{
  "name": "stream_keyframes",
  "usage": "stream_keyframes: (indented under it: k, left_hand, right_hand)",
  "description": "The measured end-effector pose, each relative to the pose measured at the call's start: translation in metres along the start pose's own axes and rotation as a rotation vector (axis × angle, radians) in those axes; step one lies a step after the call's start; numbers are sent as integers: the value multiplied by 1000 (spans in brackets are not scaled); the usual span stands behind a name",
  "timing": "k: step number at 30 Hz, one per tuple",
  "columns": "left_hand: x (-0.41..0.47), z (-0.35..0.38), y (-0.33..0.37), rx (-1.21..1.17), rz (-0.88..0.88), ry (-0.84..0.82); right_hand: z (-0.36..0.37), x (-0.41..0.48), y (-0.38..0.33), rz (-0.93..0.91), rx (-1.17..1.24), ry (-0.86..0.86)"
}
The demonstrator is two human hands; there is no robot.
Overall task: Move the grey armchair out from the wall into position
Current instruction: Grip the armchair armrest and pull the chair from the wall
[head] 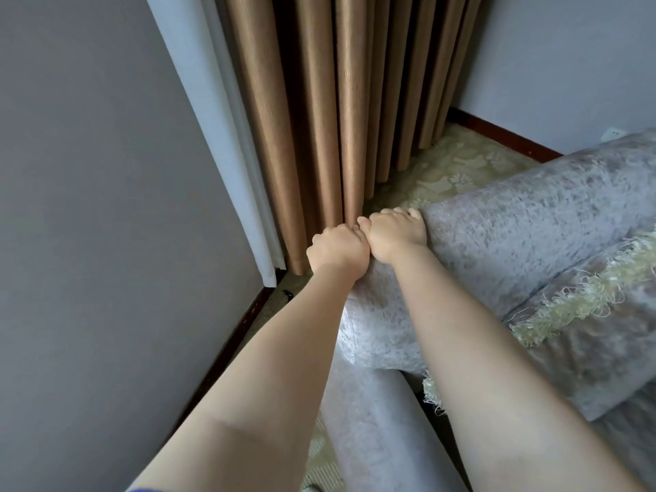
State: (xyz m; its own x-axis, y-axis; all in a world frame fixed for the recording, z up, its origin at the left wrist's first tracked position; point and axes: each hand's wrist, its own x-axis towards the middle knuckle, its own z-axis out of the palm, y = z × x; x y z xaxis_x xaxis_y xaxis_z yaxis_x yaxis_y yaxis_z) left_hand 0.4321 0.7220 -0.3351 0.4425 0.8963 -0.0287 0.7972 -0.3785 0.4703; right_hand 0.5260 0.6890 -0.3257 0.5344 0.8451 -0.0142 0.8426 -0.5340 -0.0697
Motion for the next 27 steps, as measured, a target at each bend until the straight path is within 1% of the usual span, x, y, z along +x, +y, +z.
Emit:
stream_keyframes:
  k: [6, 11, 18, 24, 27]
  left_hand:
    - [-26, -8, -12, -18, -23, 47]
    - [-60, -17, -31, -8, -53, 51]
    - [-95, -25, -48, 4, -93, 17]
    - [-97, -26, -51, 3, -95, 5]
    - [-94, -24, -53, -8, -117, 21]
  right_hand:
    - [-3, -26, -14, -44, -15, 8]
    - [-1, -58, -31, -80, -26, 4]
    - [-2, -92, -47, -118, -63, -21]
    - [0, -89, -50, -118, -77, -52]
    - [1, -81, -50, -173, -115, -70]
